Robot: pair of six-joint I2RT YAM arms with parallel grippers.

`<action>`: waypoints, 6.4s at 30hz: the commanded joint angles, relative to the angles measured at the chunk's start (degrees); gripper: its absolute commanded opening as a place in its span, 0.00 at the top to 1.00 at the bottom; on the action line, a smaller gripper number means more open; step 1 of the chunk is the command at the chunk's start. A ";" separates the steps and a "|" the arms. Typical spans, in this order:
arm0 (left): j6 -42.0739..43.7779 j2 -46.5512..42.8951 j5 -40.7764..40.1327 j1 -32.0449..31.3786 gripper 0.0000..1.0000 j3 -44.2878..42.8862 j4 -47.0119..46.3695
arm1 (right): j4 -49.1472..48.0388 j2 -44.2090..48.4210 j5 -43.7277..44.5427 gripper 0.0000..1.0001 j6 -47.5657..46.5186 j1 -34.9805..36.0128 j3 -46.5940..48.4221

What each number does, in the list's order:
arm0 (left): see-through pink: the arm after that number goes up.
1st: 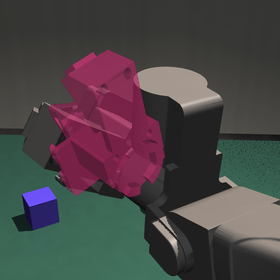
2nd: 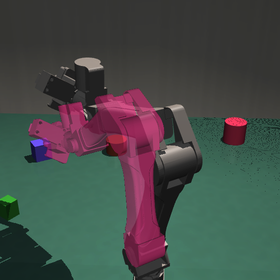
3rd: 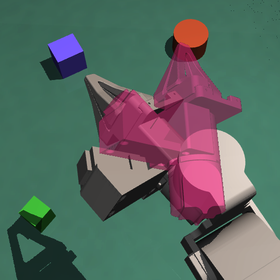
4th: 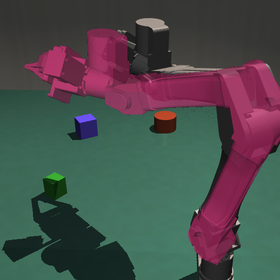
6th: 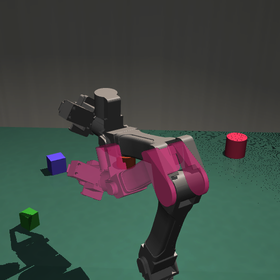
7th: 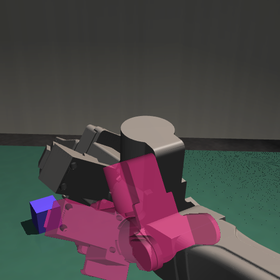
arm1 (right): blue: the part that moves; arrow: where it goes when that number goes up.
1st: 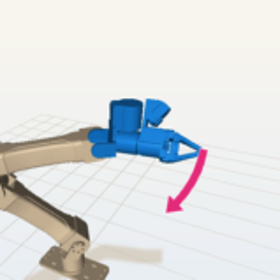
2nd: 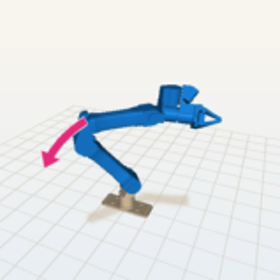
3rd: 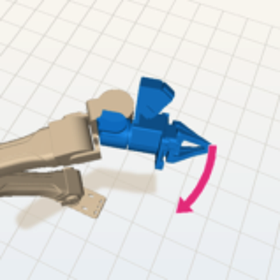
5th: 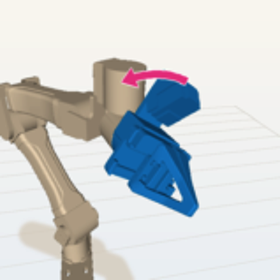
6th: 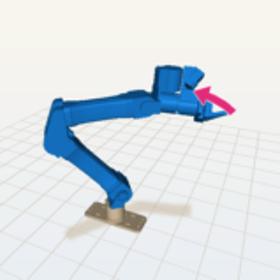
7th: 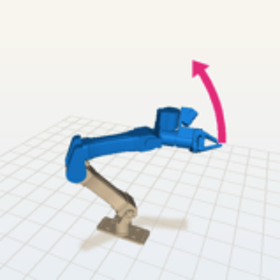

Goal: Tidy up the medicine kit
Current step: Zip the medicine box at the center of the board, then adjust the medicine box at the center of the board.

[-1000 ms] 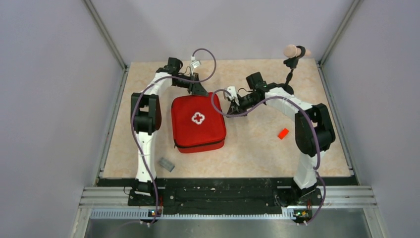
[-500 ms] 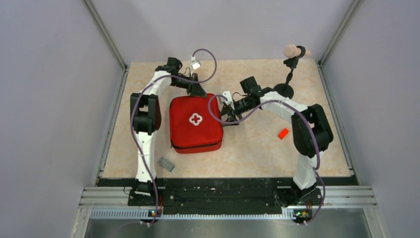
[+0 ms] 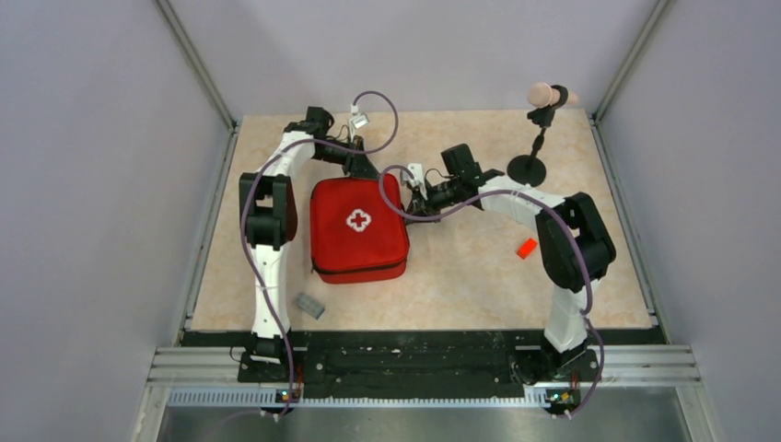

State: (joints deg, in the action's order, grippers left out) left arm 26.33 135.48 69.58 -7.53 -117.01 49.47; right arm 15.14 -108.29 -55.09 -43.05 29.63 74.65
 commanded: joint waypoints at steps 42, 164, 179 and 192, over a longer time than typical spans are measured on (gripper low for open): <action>6.87 -5.89 1.79 -0.51 1.00 -2.52 5.33 | -4.03 -3.44 -6.78 0.55 0.92 -0.50 2.40; 14.46 6.18 -2.68 -7.54 1.00 -6.29 17.29 | 26.24 -0.70 27.00 1.00 -42.20 -4.46 19.91; -23.21 1.60 -5.35 0.76 1.00 1.89 -11.18 | 29.47 6.44 23.54 1.00 -31.76 -2.92 7.50; -25.17 2.96 6.81 -2.41 0.96 2.53 -18.77 | 17.79 -2.22 17.35 0.59 -22.84 -3.77 14.77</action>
State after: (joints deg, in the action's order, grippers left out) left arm 6.24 139.22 74.46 -7.33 -114.93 38.50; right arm 34.98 -105.36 -33.93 -67.09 25.08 83.02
